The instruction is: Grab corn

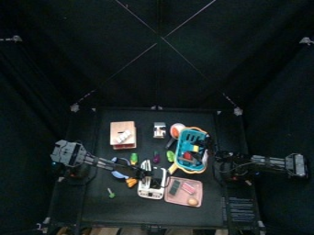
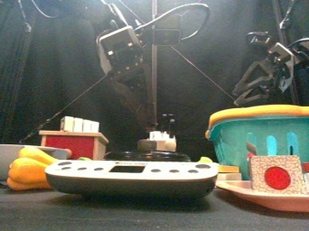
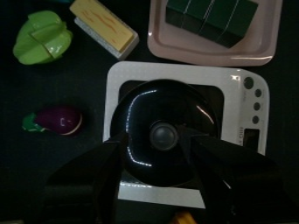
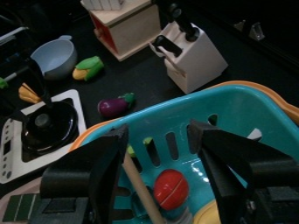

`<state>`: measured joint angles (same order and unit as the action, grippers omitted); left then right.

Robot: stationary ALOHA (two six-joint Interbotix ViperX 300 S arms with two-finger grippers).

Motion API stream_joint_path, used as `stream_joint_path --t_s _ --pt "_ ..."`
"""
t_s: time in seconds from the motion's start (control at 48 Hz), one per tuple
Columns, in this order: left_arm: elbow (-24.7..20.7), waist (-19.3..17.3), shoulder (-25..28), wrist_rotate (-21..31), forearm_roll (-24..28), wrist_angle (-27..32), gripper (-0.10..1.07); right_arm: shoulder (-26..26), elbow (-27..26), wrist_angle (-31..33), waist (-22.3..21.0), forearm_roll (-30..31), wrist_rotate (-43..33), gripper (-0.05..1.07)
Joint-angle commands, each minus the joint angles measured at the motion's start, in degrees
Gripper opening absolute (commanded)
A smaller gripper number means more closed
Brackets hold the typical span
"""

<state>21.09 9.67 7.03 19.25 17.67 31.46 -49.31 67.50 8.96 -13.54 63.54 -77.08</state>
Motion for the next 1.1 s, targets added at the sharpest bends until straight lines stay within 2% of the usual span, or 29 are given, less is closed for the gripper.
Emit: stream_joint_path --t_s 0.0,0.292,0.562,0.833,1.083 --pt "0.1 -0.2 -3.5 0.1 1.1 -2.2 0.86 0.6 -1.0 -1.1 -0.6 0.1 0.2 0.91" --pt "7.1 -0.6 -9.1 0.3 1.8 -9.4 0.86 1.6 -1.1 -3.3 -1.9 0.3 0.3 0.91" --pt "14.3 -4.0 -14.8 0.2 1.8 -16.5 0.86 3.7 -2.8 -8.2 -3.0 0.8 0.4 0.91" --pt "20.6 -5.7 -21.1 -0.1 1.9 -17.7 0.86 9.1 -5.6 -12.1 -3.5 0.8 0.4 0.91" --pt "26.4 -6.9 -30.1 0.1 2.2 -16.3 0.86 16.4 -11.6 -15.3 -3.2 0.5 0.4 0.91"
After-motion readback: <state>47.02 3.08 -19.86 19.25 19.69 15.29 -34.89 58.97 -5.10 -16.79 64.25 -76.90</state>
